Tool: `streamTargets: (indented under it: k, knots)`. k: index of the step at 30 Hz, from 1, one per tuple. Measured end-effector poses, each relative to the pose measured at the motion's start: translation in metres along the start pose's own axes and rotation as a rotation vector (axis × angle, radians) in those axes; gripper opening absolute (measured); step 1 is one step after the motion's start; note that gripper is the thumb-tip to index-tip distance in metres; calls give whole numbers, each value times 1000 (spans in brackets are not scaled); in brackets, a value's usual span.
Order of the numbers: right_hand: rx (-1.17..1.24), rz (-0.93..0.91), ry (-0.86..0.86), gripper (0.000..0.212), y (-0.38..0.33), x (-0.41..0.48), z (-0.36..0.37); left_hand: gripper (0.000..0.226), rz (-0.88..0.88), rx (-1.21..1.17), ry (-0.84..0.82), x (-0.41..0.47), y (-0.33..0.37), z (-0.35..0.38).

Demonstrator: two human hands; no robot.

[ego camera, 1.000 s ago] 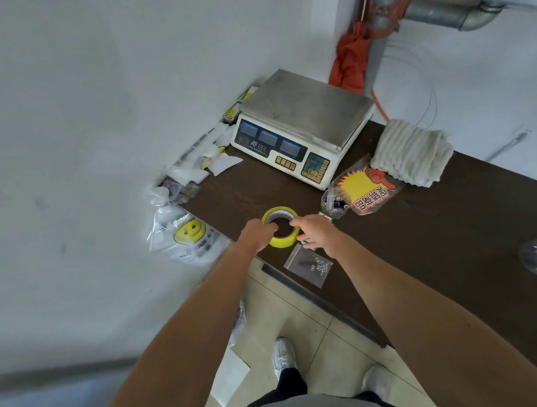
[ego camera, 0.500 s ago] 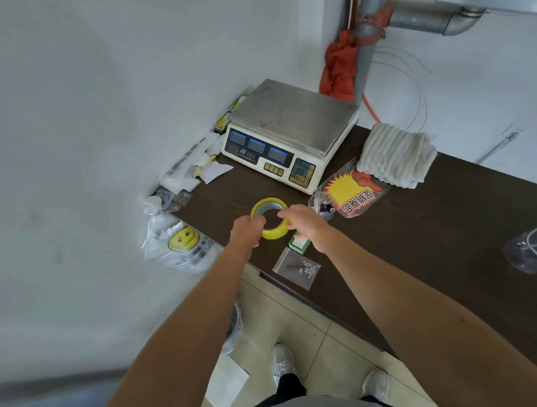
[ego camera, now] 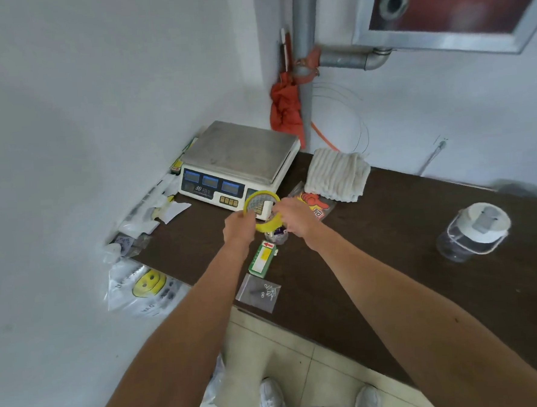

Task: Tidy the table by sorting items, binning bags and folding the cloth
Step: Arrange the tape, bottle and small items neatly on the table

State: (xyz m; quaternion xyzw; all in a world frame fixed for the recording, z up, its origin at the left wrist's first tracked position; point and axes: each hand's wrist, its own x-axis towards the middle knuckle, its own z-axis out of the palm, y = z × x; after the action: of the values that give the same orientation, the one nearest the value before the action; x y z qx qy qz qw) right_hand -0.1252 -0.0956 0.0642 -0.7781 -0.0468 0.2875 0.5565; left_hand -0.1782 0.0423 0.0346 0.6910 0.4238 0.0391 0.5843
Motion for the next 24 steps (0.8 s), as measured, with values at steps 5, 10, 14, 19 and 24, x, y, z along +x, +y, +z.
streamTargets:
  k: [5,10,14,19,24]
  knots:
    - [-21,-26,138,22,0,-8,-48,37,74,38,-92,8,16,48]
    - [120,60,221,43,19,-24,-97,28,109,70,-194,-35,39,95]
    - [127,96,300,41,34,-36,-132,21,129,67,-286,-54,42,132]
    - [133,132,377,28,55,-46,-167,28,169,178,-374,-64,41,173]
    - [137,183,434,25,76,-55,-192,17,162,259,-474,-74,36,205]
